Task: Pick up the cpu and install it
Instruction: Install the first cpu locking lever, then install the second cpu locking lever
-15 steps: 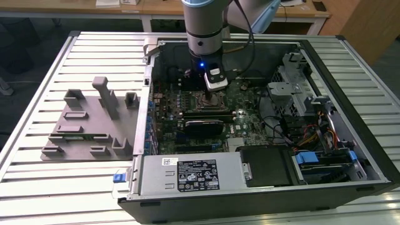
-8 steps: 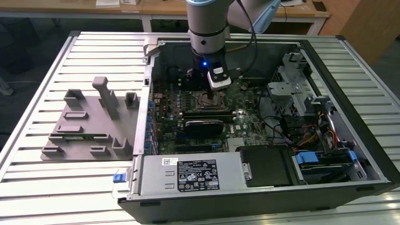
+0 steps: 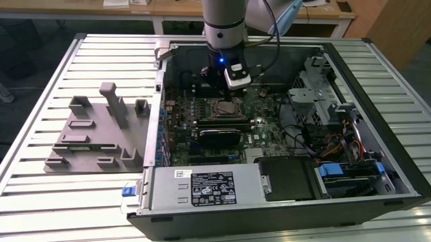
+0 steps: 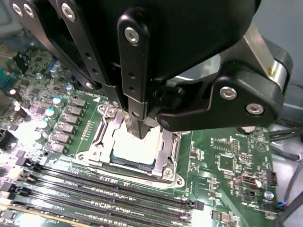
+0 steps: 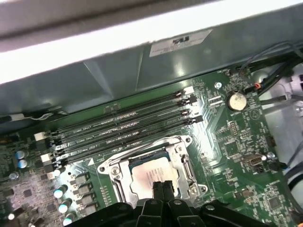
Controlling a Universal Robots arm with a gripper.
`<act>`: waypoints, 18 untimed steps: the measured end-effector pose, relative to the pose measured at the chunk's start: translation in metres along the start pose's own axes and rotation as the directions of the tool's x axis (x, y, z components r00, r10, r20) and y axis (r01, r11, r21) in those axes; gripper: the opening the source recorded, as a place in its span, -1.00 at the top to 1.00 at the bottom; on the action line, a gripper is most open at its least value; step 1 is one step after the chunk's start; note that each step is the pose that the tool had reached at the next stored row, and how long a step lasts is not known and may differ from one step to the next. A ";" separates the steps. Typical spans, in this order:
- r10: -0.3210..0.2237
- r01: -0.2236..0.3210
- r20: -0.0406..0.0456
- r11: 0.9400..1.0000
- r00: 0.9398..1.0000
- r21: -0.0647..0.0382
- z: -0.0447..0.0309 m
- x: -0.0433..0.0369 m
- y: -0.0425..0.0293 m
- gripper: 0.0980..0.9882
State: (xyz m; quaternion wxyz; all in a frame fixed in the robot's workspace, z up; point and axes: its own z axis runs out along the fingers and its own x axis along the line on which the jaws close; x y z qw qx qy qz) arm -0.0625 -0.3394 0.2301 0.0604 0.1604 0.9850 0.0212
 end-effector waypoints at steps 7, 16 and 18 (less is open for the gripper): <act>0.000 0.000 -0.006 1.000 1.000 0.002 -0.0006 -0.0007 0.0002 0.98; 0.001 -0.001 -0.030 1.000 1.000 0.010 0.0006 -0.0053 0.0015 0.98; 0.001 -0.001 -0.031 1.000 1.000 0.010 0.0006 -0.0054 0.0015 0.98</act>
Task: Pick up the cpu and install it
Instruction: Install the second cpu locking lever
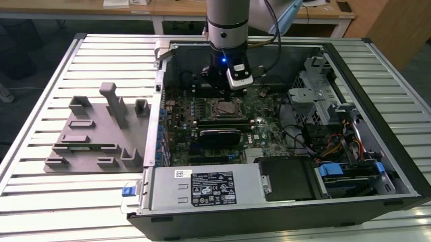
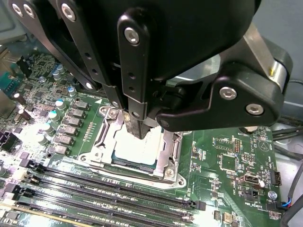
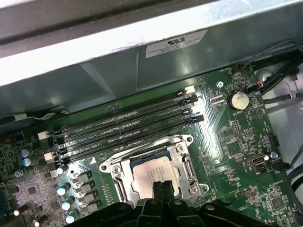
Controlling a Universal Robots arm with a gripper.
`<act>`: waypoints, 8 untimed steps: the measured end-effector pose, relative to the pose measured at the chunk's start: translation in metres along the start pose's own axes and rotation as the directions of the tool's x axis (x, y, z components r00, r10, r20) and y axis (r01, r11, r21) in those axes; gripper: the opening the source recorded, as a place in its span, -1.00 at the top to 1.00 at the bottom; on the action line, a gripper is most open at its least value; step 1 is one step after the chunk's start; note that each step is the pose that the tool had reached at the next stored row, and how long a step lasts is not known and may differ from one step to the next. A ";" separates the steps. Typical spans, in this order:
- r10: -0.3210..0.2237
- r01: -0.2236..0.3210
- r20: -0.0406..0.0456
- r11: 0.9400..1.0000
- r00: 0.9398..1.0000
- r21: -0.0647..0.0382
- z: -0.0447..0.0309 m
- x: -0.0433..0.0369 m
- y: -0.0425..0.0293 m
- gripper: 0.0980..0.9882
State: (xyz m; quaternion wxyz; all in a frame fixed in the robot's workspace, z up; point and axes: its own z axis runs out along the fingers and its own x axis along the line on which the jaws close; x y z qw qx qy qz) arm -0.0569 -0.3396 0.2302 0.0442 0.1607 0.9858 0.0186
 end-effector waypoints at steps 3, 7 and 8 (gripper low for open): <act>0.000 0.000 0.000 1.000 1.000 0.000 0.0000 -0.0001 -0.0004 0.98; 0.000 0.000 0.000 1.000 1.000 0.000 -0.0001 -0.0006 -0.0020 0.98; 0.000 0.000 0.000 1.000 1.000 0.000 -0.0001 -0.0008 -0.0025 0.98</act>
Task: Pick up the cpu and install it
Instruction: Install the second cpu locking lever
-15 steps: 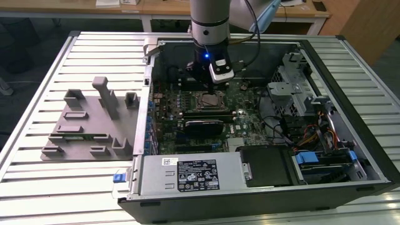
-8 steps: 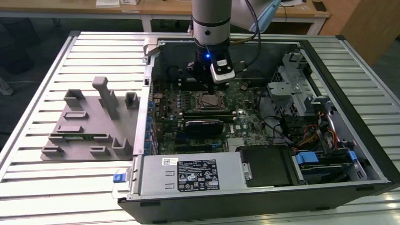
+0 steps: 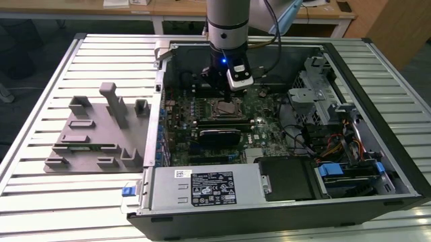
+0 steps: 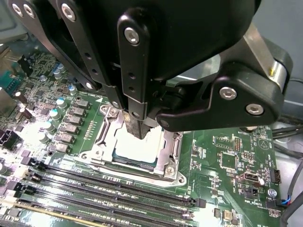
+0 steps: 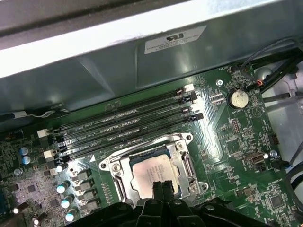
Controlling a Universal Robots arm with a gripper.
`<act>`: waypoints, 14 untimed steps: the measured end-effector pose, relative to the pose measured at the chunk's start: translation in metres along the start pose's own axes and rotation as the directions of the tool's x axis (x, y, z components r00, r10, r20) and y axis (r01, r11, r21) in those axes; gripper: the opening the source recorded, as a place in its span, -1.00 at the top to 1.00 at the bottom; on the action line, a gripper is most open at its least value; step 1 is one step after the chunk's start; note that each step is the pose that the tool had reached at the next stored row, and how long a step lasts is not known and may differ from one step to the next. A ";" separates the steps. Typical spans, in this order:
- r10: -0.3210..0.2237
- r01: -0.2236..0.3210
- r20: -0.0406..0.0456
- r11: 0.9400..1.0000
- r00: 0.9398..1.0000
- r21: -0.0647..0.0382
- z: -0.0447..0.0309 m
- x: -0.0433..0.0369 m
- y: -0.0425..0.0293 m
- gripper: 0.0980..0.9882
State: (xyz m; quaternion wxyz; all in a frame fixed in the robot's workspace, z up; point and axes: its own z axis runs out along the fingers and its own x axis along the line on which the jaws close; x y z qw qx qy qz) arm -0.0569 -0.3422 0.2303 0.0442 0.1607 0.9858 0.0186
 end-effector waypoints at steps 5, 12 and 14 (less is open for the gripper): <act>0.000 0.000 0.000 1.000 1.000 0.000 0.0000 -0.0007 -0.0022 0.98; 0.000 0.000 0.000 1.000 1.000 -0.001 -0.0001 -0.0019 -0.0055 0.98; 0.000 0.000 0.000 1.000 1.000 -0.001 -0.0002 -0.0024 -0.0071 0.98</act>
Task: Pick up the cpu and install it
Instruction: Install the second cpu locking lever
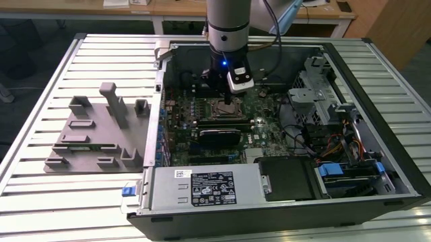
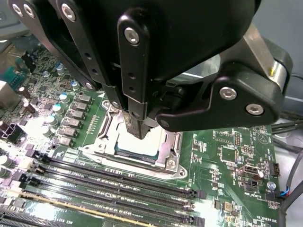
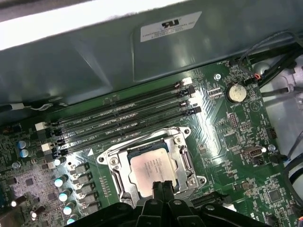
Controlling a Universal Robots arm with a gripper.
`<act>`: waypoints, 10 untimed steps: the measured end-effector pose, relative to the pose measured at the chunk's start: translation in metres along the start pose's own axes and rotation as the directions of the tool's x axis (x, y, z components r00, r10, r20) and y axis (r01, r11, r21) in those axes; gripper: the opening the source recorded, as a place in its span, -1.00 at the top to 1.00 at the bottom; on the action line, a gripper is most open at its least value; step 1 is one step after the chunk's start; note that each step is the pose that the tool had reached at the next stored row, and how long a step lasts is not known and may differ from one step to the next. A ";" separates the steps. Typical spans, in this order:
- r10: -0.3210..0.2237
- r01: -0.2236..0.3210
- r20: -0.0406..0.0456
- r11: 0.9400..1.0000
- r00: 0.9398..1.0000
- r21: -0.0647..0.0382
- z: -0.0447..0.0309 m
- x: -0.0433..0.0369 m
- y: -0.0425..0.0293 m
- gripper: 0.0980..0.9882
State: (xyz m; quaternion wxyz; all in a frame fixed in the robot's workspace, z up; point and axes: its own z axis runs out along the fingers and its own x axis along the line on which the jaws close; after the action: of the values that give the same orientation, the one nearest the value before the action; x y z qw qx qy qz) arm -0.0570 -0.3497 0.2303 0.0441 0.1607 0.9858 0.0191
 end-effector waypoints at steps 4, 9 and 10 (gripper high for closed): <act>0.000 0.000 -0.001 1.000 1.000 -0.003 -0.0001 -0.0013 -0.0037 0.98; 0.001 -0.001 -0.003 1.000 1.000 -0.008 -0.0002 -0.0034 -0.0100 0.98; 0.001 -0.001 -0.003 1.000 1.000 -0.009 -0.0003 -0.0039 -0.0115 0.98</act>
State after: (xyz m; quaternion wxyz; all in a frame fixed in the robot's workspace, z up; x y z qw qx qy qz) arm -0.0569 -0.3618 0.2303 0.0433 0.1609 0.9857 0.0238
